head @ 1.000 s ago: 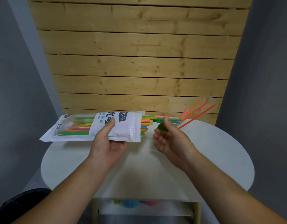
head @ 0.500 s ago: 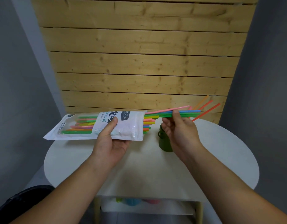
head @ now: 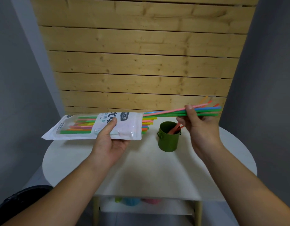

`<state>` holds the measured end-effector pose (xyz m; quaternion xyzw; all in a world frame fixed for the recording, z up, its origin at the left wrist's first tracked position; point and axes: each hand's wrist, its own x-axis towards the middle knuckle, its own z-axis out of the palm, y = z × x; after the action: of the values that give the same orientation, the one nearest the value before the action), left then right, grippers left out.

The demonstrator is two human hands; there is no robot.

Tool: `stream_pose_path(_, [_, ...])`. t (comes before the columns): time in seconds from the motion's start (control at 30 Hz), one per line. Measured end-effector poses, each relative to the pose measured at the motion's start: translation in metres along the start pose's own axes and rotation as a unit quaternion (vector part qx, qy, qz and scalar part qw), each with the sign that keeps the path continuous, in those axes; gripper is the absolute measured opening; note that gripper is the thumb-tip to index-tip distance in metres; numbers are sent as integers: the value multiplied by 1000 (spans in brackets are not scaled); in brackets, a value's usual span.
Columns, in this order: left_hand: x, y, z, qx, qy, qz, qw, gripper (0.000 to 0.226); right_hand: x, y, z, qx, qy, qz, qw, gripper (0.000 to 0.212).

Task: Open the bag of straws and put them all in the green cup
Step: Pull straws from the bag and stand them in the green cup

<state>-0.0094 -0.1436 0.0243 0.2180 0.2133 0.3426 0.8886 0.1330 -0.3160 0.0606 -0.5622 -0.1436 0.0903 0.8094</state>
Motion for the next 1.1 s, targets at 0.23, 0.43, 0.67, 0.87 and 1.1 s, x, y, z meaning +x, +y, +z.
stream_pose_path(0.23, [6, 2, -7, -11, 31, -1, 999, 32, 5, -9, -34, -34, 64, -23, 997, 15])
stream_pose_path(0.43, [4, -6, -6, -10, 37, -9, 999, 32, 6, -16, -56, -112, 125, -71, 983, 17])
stream_pose_path(0.67, [0, -18, -1, 19, 14, -19, 1000, 35, 14, -16, -65, -252, 140, -121, 950, 32])
stream_pose_path(0.87, [-1, -24, 3, 27, 11, -21, 999, 40, 24, -6, -52, -315, 92, -120, 937, 26])
stream_pose_path(1.1, [-2, -23, 2, 64, -15, -23, 998, 33, 43, 18, -33, -350, 36, -67, 934, 27])
